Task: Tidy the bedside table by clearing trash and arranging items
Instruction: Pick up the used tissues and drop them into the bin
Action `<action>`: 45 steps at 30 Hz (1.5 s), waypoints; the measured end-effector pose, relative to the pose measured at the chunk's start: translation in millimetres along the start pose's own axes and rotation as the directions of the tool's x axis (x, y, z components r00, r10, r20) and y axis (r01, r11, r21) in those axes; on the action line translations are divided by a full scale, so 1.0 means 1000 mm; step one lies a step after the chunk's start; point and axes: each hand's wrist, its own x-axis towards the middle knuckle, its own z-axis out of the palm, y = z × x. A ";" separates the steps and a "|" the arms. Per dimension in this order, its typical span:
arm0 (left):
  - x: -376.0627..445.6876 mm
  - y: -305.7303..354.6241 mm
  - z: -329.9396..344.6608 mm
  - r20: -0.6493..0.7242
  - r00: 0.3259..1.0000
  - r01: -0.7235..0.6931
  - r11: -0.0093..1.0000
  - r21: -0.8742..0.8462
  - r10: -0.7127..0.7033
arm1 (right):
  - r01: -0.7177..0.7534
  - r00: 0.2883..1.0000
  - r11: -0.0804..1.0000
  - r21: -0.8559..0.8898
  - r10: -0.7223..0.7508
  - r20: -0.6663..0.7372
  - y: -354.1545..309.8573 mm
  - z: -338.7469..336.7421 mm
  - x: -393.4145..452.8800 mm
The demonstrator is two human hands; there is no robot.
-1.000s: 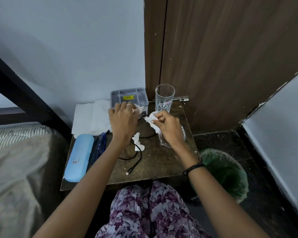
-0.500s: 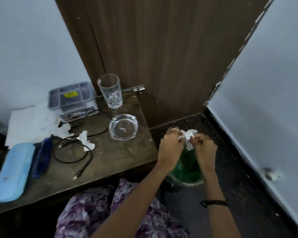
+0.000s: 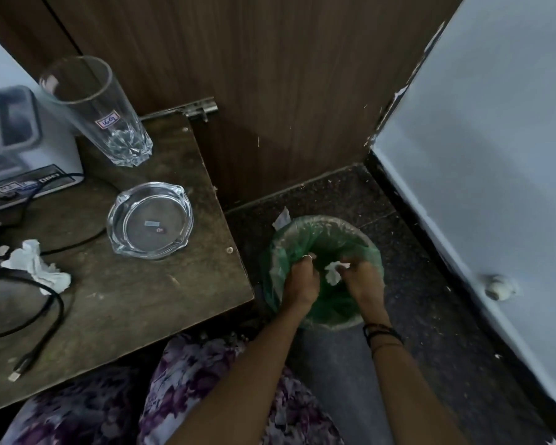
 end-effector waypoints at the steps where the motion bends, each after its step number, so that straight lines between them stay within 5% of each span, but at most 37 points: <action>1: -0.004 0.002 0.000 0.011 1.000 -0.014 1.000 -0.020 0.014 | 0.006 1.000 1.000 0.030 -0.006 -0.009 -0.002 0.000 -0.006; 10: -0.087 0.042 -0.047 -0.199 0.959 -0.231 0.964 -0.132 0.202 | 0.269 0.959 0.930 0.251 -0.234 -0.163 -0.072 -0.027 -0.091; 17: -0.161 0.043 -0.161 -0.560 0.746 -0.488 0.868 -0.092 0.361 | 0.608 0.793 0.715 0.344 -0.559 -0.241 -0.182 -0.034 -0.170; 24: -0.183 -0.038 -0.280 -0.728 0.598 -0.395 0.914 0.096 0.335 | 0.730 0.667 0.653 0.200 -0.745 0.000 -0.279 0.041 -0.217; 27: -0.182 -0.076 -0.322 -0.769 0.533 -0.176 0.935 0.308 0.354 | 0.740 0.666 0.673 -0.004 -0.731 0.150 -0.299 0.070 -0.223; 29: -0.175 -0.095 -0.348 -0.755 0.540 0.002 0.897 0.442 0.371 | 0.750 0.660 0.650 -0.118 -0.731 0.172 -0.306 0.086 -0.223; 32: -0.161 -0.118 -0.375 -0.679 0.669 0.190 0.813 0.550 0.303 | 0.753 0.657 0.626 -0.204 -0.728 0.195 -0.312 0.102 -0.223; 36: -0.146 -0.134 -0.382 -0.603 0.777 0.232 0.808 0.542 0.181 | 0.758 0.652 0.613 -0.223 -0.722 0.232 -0.314 0.115 -0.221; 42: -0.147 -0.135 -0.384 -0.714 0.676 0.142 0.918 0.371 0.184 | 0.768 0.641 0.602 -0.219 -0.726 0.251 -0.313 0.122 -0.219; 45: -0.158 -0.127 -0.383 -0.763 0.626 0.041 0.970 0.239 0.161 | 0.728 0.681 0.680 -0.090 -0.700 0.216 -0.312 0.114 -0.216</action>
